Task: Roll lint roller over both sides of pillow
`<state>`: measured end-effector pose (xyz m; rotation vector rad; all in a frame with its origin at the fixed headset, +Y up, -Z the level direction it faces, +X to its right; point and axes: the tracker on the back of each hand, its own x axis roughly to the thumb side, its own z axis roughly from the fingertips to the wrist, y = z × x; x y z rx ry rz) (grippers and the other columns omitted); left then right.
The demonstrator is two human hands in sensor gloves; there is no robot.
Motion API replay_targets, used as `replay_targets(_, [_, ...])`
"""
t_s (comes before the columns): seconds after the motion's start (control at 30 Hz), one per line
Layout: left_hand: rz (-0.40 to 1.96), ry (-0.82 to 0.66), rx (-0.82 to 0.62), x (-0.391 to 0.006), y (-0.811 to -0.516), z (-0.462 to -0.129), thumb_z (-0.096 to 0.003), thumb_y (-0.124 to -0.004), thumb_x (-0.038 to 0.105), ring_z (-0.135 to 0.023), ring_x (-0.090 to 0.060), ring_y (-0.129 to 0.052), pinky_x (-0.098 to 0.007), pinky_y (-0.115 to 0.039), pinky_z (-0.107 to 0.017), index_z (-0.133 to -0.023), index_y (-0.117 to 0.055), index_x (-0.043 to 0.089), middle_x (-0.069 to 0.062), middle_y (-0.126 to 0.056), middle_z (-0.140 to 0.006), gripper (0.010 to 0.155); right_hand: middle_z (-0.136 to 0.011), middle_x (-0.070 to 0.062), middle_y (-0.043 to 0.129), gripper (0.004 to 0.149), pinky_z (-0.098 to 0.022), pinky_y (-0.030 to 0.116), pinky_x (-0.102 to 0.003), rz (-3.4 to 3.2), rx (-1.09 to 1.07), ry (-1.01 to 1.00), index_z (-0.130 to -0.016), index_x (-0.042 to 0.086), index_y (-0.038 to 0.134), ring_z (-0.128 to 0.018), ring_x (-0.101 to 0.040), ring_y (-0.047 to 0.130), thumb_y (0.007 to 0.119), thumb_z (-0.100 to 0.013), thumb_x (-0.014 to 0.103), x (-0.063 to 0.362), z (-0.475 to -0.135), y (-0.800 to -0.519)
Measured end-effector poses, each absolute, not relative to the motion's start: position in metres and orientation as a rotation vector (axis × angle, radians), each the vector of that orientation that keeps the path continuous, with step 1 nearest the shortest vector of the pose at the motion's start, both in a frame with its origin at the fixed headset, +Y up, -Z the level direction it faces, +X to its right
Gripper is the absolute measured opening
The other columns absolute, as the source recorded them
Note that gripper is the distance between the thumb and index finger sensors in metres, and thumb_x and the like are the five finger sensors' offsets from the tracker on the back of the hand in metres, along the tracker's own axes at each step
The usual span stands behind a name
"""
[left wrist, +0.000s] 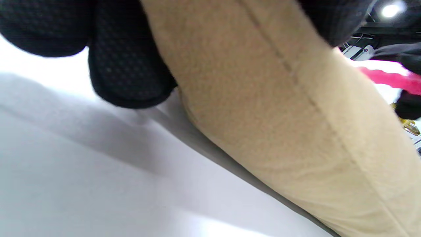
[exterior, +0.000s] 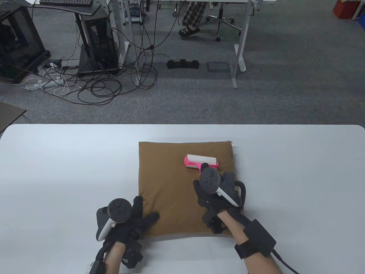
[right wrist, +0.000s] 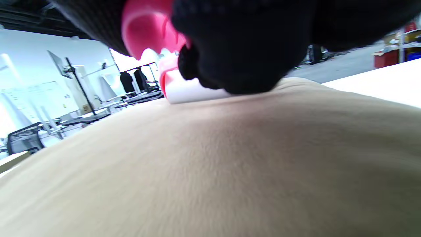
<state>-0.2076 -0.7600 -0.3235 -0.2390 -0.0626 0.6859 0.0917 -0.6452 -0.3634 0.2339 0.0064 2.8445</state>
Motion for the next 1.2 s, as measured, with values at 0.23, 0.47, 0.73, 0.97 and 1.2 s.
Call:
replay_targets(0.23, [0.682,-0.059,-0.244,-0.208,-0.761,-0.322,-0.0424,-0.072,0.070,-0.036,-0.028,-0.103,-0.052,-0.083,-0.033,-0.107,-0.030,0.006,-0.020,-0.090,-0.077,0.100,-0.042,-0.014,0.099,0.063,-0.013,0.086,-0.041,2.806,0.384,-0.034,-0.108,0.002,0.052,-0.011,-0.014,0.097,0.064,-0.061,0.043,0.107,-0.306,-0.643])
replay_targets(0.47, [0.669,-0.042,-0.236,-0.207,-0.759,-0.319,-0.0425,-0.072,0.069,-0.033,-0.027,-0.102,-0.052,-0.082,-0.032,-0.107,-0.030,0.006,-0.021,-0.090,-0.077,0.099,-0.036,-0.012,0.099,0.061,-0.011,0.086,-0.040,2.777,0.469,-0.006,-0.104,-0.001,0.059,-0.007,-0.013,0.097,0.064,-0.061,0.041,0.116,-0.262,-0.638])
replay_targets(0.73, [0.548,0.031,-0.115,-0.203,-0.725,-0.303,-0.0446,-0.074,0.064,-0.086,-0.048,-0.065,-0.067,-0.050,-0.061,-0.106,-0.018,0.002,-0.029,-0.041,-0.105,0.104,-0.046,-0.015,0.101,0.057,-0.017,0.085,-0.042,2.636,0.351,-0.158,-0.106,0.005,0.063,-0.016,-0.017,0.100,0.064,-0.061,0.040,0.136,-0.261,-0.619])
replay_targets(0.97, [0.788,-0.254,0.189,-0.178,-0.672,-0.268,-0.0478,-0.069,0.063,-0.035,-0.023,-0.106,-0.050,-0.086,-0.033,-0.098,-0.070,0.007,-0.010,-0.099,-0.070,0.075,-0.070,-0.017,0.097,0.059,-0.019,0.085,-0.042,2.508,0.416,-0.385,-0.107,0.005,0.058,-0.021,-0.016,0.098,0.068,-0.060,0.039,0.107,-0.269,-0.614])
replay_targets(1.2, [1.308,-0.373,-0.103,-0.159,-0.696,-0.275,-0.0525,-0.068,0.049,-0.022,-0.024,-0.104,-0.050,-0.085,-0.025,-0.087,-0.075,-0.007,-0.016,-0.102,-0.061,0.066,-0.090,-0.007,0.089,0.059,-0.028,0.087,-0.042,2.445,0.656,-0.415,-0.108,0.019,0.059,-0.032,-0.016,0.100,0.077,-0.055,0.039,0.054,-0.268,-0.635])
